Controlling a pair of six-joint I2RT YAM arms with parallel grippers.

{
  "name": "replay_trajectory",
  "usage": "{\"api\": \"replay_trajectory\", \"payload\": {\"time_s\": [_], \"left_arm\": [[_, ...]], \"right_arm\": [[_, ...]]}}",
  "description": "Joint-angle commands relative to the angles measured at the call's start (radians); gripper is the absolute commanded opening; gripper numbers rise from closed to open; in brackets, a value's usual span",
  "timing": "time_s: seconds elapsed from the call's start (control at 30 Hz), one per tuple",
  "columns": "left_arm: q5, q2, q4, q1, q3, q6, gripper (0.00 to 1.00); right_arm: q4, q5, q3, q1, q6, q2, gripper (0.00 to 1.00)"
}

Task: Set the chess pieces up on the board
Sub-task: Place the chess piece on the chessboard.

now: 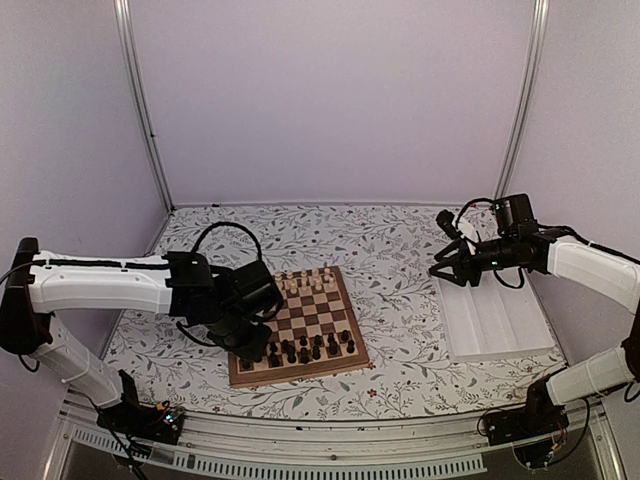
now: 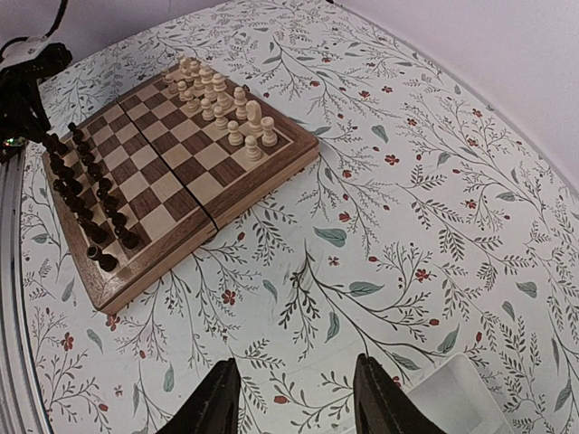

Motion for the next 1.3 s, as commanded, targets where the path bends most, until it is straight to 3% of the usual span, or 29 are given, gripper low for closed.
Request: {"api": "replay_trajectory", "payload": {"time_s": [0.0,0.53,0.77,0.93,1.17,1.2,1.27], "left_arm": [[0.002,0.013,0.039,-0.019,-0.018,-0.023,0.09],[-0.015,0.076,0.058,-0.020,-0.040,-0.024,0.11],[-0.020,0.075,0.068,-0.020,-0.042,-0.026,0.28],[0.004,0.062,0.080,-0.021,-0.012,-0.009,0.34],[-0.104,0.004,-0.058,-0.018,0.174,0.067,0.40],[-0.148,-0.004,-0.086,-0.012,0.213,0.089,0.43],[-0.256,-0.021,-0.113,0.018,0.284,0.161,0.48]], "right_arm": [[-0.004,-0.011,0.001,-0.005,-0.005,-0.014,0.46],[-0.005,-0.016,-0.001,-0.006,-0.005,-0.002,0.46],[-0.004,-0.016,0.000,-0.006,-0.004,0.001,0.46],[-0.006,-0.015,0.009,-0.006,0.004,-0.001,0.47],[-0.057,0.087,0.125,-0.011,0.033,-0.041,0.48],[-0.049,0.135,0.147,-0.022,0.048,-0.051,0.50],[-0.004,0.201,0.170,-0.070,0.131,-0.089,0.68]]}}
